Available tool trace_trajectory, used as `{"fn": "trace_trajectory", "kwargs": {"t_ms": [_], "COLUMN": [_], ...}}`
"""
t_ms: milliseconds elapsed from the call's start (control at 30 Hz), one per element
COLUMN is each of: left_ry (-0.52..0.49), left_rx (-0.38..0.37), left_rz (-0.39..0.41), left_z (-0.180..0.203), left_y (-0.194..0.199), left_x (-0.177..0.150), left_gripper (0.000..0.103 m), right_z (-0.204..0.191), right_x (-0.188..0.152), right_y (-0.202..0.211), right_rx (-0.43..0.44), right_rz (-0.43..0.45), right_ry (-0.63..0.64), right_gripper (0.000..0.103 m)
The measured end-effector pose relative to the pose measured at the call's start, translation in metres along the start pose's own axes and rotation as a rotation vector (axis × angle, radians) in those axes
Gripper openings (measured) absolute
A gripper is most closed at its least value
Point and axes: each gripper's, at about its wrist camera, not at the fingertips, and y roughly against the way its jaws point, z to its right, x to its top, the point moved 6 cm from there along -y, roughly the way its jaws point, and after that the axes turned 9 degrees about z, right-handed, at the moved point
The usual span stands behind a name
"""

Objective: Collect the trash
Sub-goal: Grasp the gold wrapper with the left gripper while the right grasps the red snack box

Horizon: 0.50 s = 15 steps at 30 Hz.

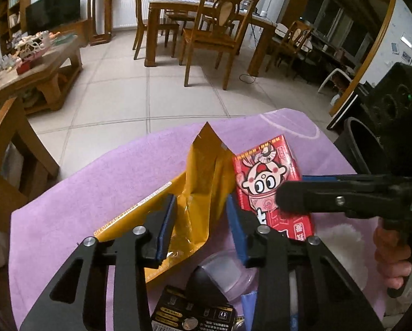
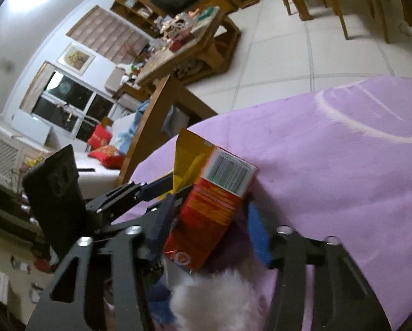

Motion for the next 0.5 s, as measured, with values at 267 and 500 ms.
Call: {"fn": "trace_trajectory", "kwargs": {"t_ms": [267,500], "left_ry": [-0.005,-0.075], "left_rx": [0.007,0.066], "left_rz": [0.009,0.002], "left_z": [0.002,0.007], "left_y": [0.002,-0.003], "left_x": [-0.006,-0.001], "left_gripper": [0.031,0.035], "right_z": [0.004,0.008], "right_x": [0.003,-0.025], "right_y": [0.046,0.142], "right_rx": [0.075,0.0], "right_rz": [0.159,0.39], "right_ry": [-0.006,0.113], "right_gripper": [0.032,0.032]}}
